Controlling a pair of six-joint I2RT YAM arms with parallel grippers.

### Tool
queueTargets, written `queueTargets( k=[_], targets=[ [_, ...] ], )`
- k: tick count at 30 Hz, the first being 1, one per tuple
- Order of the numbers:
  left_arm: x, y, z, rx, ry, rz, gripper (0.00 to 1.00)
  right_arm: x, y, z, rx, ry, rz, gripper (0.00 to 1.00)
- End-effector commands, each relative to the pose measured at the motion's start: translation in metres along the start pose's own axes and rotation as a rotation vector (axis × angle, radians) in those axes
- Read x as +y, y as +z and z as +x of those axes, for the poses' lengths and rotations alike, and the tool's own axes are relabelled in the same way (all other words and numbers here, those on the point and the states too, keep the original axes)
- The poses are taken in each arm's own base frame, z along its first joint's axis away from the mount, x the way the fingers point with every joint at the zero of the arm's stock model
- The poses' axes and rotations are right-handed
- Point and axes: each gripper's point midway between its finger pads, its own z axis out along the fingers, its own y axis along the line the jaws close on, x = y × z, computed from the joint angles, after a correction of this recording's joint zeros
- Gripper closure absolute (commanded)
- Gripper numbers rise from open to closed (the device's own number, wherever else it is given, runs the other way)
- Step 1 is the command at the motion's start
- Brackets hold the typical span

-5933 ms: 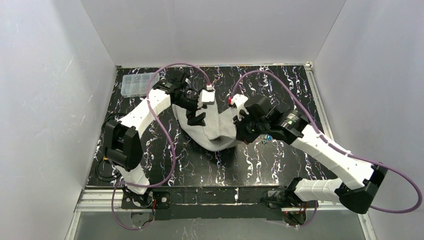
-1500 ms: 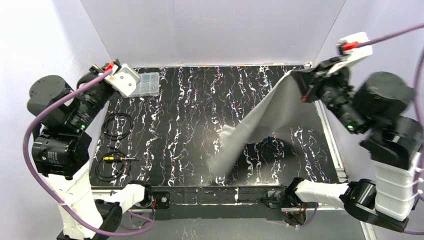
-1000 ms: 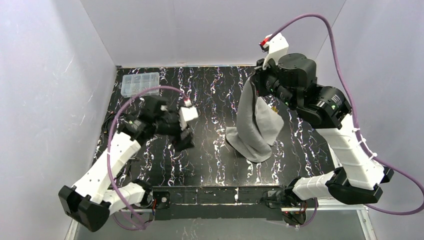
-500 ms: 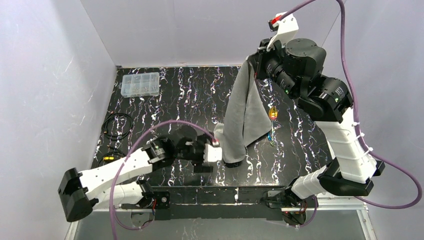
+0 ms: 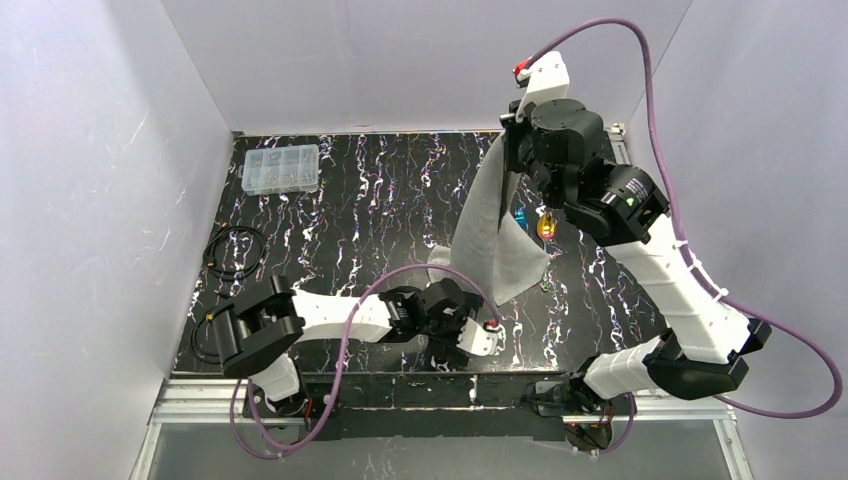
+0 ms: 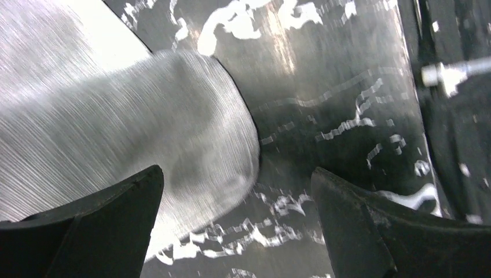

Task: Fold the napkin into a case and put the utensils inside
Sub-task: Flatten out the crumpled napkin at the center of the board.

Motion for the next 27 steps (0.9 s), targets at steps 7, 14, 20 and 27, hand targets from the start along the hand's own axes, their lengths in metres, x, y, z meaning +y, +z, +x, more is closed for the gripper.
queueTargets(
  k=[7, 14, 20, 27],
  targets=[
    [0.009, 0.032, -0.002, 0.027, 0.054, 0.028, 0.29, -0.030, -0.010, -0.005, -0.082, 0.021, 0.103, 0.99],
    [0.001, 0.027, 0.030, 0.207, -0.073, 0.204, 1.00, -0.039, -0.005, 0.006, -0.067, 0.017, 0.136, 0.99],
    [0.088, -0.058, -0.015, 0.010, -0.138, -0.088, 1.00, -0.044, -0.002, 0.002, -0.072, 0.015, 0.142, 0.99],
    [0.156, -0.224, -0.080, -0.242, -0.152, -0.435, 1.00, -0.042, -0.031, -0.020, -0.104, 0.045, 0.038, 0.99]
  ],
)
